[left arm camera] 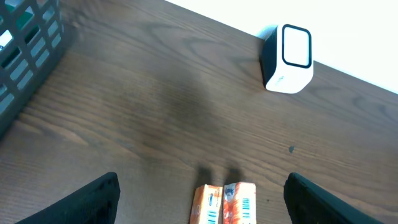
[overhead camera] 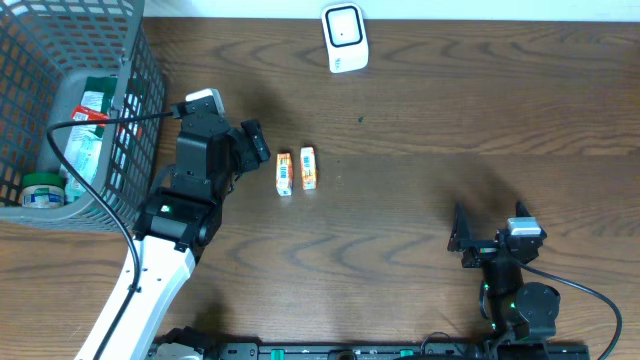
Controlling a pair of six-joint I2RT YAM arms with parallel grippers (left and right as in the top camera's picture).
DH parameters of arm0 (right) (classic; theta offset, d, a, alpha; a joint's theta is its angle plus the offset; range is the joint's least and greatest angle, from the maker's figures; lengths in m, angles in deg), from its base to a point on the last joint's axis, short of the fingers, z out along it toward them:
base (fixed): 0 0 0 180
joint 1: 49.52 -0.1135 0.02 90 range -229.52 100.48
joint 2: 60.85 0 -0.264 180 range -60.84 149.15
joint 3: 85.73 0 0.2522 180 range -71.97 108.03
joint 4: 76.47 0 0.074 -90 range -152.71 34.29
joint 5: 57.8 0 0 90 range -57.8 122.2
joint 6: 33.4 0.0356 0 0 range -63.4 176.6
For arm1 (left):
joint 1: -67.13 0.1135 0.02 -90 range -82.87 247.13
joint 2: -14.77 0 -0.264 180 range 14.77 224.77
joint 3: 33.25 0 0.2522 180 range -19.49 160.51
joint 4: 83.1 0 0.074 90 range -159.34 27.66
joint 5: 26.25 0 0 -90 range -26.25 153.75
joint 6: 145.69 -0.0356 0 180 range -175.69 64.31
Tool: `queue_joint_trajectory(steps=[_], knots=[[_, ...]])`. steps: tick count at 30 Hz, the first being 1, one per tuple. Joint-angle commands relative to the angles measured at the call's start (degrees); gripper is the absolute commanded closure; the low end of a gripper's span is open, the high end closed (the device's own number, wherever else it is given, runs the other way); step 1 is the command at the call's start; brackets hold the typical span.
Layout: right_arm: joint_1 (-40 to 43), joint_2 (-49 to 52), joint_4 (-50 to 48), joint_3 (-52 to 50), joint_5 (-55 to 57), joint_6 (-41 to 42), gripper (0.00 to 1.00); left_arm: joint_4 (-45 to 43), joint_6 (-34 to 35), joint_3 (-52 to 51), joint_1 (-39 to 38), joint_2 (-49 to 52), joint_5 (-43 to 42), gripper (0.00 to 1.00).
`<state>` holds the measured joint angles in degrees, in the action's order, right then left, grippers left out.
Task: Scan the item barcode
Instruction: 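Raise the left gripper back from the two packs, then reach the left gripper into the grey basket and grasp the mint-green wipe pack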
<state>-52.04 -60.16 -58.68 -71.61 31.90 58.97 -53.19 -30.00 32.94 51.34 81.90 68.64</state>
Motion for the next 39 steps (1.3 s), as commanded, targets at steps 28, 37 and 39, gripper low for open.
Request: queue_joint_trajectory(steps=[28, 37, 39], knots=[[0.2, -0.3, 0.2, 0.0, 0.0, -0.3, 0.01, 44.4, -10.9, 46.2, 6.9, 7.8, 0.9, 0.15], [0.2, -0.3, 0.2, 0.0, 0.0, -0.3, 0.01, 51.6, -10.6, 67.5, 28.3, 19.9, 0.7, 0.15], [0.2, -0.3, 0.2, 0.0, 0.0, -0.3, 0.01, 51.0, -10.4, 67.5, 32.3, 22.3, 0.7, 0.15]])
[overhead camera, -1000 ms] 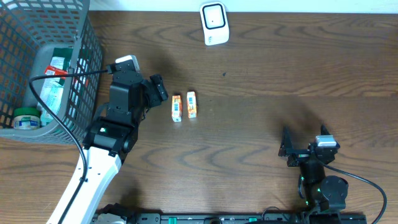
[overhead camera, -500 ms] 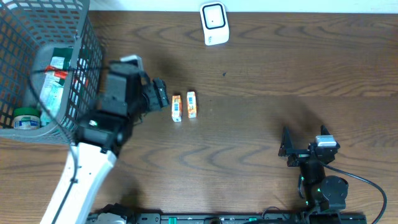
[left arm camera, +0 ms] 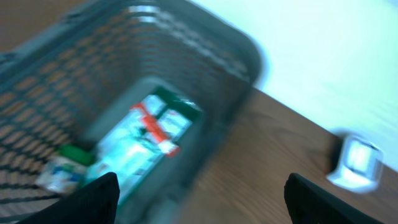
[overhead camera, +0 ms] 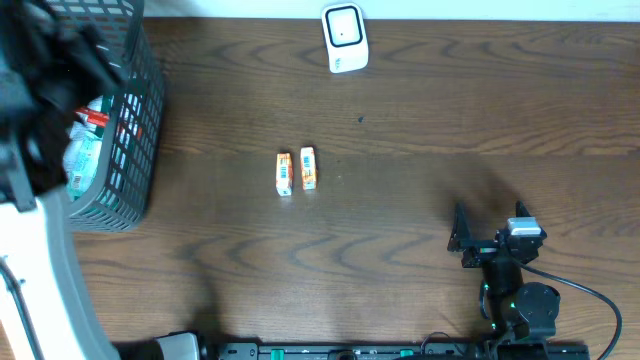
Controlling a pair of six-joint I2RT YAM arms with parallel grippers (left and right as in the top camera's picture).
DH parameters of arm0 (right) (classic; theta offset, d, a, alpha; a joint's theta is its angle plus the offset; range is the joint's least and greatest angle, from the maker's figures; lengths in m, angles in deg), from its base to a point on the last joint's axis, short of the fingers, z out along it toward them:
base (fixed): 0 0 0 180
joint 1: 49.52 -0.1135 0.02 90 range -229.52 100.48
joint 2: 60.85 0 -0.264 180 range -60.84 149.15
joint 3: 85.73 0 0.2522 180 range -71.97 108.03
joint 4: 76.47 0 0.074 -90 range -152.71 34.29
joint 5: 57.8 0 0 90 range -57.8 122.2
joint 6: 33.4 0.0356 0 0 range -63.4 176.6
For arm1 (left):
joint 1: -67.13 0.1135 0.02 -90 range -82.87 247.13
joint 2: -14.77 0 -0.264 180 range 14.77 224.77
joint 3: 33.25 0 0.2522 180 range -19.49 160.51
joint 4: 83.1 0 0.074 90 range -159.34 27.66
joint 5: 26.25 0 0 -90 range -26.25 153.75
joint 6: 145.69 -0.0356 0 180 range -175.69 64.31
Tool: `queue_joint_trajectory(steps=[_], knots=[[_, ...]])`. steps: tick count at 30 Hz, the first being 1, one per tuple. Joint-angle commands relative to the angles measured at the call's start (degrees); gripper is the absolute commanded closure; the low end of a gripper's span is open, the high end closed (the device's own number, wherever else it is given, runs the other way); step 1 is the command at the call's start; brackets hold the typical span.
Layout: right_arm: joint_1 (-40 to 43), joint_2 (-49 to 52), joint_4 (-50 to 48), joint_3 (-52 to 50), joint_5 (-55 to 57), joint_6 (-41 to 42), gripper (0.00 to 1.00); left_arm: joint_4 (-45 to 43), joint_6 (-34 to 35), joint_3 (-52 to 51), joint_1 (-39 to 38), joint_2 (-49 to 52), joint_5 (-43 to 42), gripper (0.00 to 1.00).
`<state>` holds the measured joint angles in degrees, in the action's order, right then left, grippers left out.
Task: Scan the item barcode
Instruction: 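Reach the left gripper into the grey basket and grasp the mint-green wipe pack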
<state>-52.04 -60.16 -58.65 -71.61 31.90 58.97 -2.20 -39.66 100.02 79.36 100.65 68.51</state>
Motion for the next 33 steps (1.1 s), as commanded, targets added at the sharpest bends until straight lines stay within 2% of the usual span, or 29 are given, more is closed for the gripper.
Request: queue_joint_trajectory(steps=[1, 9, 33], knots=[[0.2, -0.3, 0.2, -0.1, 0.0, -0.3, 0.01, 0.0, -0.7, 0.4, 5.9, 4.9, 0.9, 0.15], [0.2, -0.3, 0.2, -0.1, 0.0, -0.3, 0.01, -0.1, -0.8, 0.4, 12.2, 15.6, 0.9, 0.15], [0.2, -0.3, 0.2, 0.0, 0.0, -0.3, 0.01, 5.7, 0.7, -0.6, 12.2, 40.5, 0.9, 0.15]])
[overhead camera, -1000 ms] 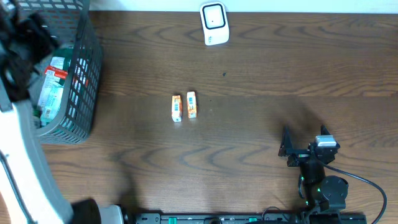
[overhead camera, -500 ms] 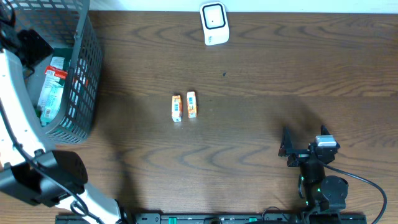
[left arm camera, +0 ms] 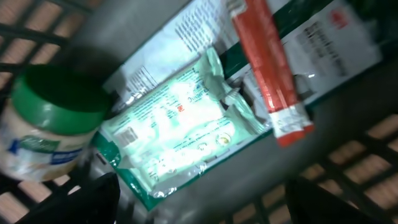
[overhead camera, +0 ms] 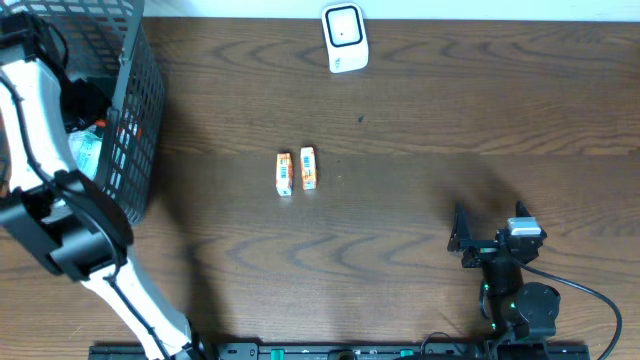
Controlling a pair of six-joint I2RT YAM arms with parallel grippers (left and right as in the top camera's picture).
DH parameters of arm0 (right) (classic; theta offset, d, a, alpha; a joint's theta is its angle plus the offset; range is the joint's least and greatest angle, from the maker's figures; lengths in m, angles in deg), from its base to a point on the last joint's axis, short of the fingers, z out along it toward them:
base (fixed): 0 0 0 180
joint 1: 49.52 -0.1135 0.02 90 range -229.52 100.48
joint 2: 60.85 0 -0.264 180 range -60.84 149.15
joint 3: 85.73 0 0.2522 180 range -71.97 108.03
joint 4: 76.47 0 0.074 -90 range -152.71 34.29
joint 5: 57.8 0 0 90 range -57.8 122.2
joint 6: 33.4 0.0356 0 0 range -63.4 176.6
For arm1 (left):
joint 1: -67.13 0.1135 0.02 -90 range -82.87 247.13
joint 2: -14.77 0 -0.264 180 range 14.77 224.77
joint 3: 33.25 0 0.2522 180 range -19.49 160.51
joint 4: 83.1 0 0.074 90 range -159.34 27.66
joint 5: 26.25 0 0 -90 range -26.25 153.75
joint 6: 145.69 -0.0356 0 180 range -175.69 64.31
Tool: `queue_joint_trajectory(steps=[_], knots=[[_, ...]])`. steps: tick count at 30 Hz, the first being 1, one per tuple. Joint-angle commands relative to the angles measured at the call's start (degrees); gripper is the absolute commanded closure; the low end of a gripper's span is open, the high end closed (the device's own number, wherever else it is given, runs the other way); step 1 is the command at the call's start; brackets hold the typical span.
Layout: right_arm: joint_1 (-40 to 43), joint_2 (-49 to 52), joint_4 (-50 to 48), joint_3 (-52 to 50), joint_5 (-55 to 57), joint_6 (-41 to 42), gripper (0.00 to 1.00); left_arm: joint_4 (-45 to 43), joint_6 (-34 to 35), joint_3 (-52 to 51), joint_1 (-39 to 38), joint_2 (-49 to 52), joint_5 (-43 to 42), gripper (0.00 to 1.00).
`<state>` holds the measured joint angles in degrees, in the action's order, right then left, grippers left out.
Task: Scan the item barcode
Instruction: 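Reach the left gripper into the grey basket and grasp the mint-green wipe pack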
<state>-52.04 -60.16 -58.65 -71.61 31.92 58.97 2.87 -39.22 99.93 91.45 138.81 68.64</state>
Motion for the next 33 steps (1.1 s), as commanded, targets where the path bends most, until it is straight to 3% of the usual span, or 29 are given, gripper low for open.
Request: queue_joint_trajectory(steps=[1, 16, 27, 33], knots=[[0.2, -0.3, 0.2, -0.1, 0.0, -0.3, 0.01, 0.7, 0.3, -0.5, 0.1, 3.3, 0.7, 0.15], [0.2, -0.3, 0.2, 0.0, 0.0, -0.3, 0.01, -2.7, 0.3, -1.9, 0.2, 9.6, 1.9, 0.15], [0.2, -0.3, 0.2, 0.0, 0.0, -0.3, 0.01, -11.7, -0.2, -9.5, 0.2, 9.6, 2.3, 0.15], [0.2, -0.3, 0.2, -0.1, 0.0, -0.3, 0.01, -12.7, -0.2, -10.1, 0.2, 9.3, 2.3, 0.27]])
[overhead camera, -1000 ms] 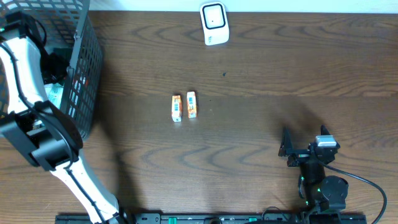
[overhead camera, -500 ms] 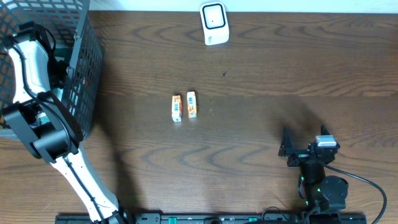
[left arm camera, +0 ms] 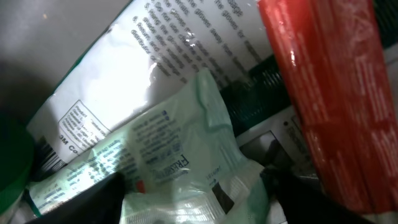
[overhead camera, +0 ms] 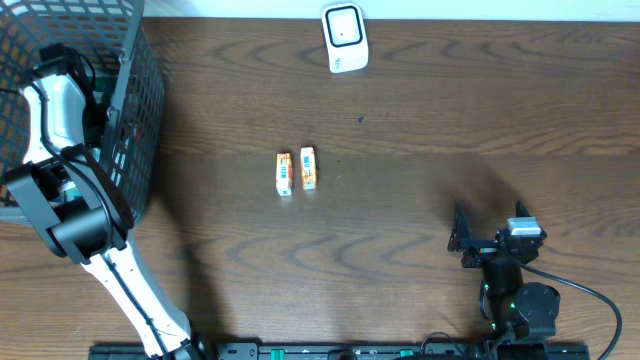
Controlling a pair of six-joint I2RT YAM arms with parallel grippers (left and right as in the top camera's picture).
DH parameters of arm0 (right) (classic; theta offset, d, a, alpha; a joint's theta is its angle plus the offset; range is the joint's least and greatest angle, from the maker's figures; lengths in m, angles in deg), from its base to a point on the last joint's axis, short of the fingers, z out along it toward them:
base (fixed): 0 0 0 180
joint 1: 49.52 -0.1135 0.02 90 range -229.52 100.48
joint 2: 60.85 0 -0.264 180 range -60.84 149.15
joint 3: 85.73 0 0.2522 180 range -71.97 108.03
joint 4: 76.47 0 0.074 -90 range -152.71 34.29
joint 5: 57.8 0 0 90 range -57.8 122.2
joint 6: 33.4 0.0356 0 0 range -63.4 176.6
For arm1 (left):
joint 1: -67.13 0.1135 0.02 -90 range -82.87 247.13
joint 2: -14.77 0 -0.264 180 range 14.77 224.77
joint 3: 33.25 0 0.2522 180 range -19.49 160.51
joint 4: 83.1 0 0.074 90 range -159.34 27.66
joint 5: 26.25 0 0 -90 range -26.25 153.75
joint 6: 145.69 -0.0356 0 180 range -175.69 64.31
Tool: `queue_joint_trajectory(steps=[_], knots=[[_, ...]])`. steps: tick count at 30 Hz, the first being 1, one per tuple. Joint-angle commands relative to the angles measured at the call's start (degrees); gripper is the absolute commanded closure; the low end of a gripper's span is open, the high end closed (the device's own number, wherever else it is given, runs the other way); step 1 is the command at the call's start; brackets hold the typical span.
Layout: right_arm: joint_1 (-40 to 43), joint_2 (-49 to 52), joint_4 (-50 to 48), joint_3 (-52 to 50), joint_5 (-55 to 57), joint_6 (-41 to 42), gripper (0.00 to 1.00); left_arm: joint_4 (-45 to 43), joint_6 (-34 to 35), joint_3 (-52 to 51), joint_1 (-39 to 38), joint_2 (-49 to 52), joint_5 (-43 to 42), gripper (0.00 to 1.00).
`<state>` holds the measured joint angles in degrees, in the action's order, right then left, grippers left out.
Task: Scan the item barcode
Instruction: 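Reach the left gripper into the grey basket and grasp the mint-green wipe pack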
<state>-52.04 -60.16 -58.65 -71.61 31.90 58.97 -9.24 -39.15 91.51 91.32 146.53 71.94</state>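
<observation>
Inside the grey mesh basket [overhead camera: 140,120], my left gripper [left arm camera: 193,202] is low over a pale green wipes packet [left arm camera: 180,162]. Its dark fingers [left arm camera: 93,202] stand on either side of the packet, a little narrowed and still open. A red tube [left arm camera: 329,93] lies just right of the packet, on top of a white and green printed pack [left arm camera: 155,56]. At the table's far edge stands the white barcode scanner [overhead camera: 345,38]. My right gripper [overhead camera: 465,238] rests at the front right, and its jaws are too small to read.
Two small orange boxes [overhead camera: 284,172] [overhead camera: 308,167] lie side by side at the table's middle. A green jar lid [left arm camera: 11,168] shows at the left edge of the wrist view. The basket's walls enclose my left arm [overhead camera: 60,100].
My left gripper has dropped from above the basket's contents to right at the green packet, which now fills the space between its fingers. The fingers stand slightly closer together. The right arm is unmoved.
My left gripper first hung open over the table by the two orange boxes, facing the scanner. Then it was swung over the basket, then down inside it above the packet, tube and jar. Now it sits around the green packet.
</observation>
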Motion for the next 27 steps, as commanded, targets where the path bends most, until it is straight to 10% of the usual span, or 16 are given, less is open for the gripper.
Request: queue_joint_trajectory(steps=[1, 11, 27], knots=[[0.2, -0.3, 0.2, -0.1, 0.0, -0.3, 0.01, -0.6, -0.2, -1.5, 0.3, 1.4, -1.1, 0.32], [0.2, -0.3, 0.2, 0.0, 0.0, -0.3, 0.01, -0.5, -0.2, -1.0, 0.3, -4.7, -1.0, 0.92], [0.2, -0.3, 0.2, 0.0, 0.0, -0.3, 0.01, -6.1, 0.6, -0.9, 0.0, -32.0, -1.2, 0.92]])
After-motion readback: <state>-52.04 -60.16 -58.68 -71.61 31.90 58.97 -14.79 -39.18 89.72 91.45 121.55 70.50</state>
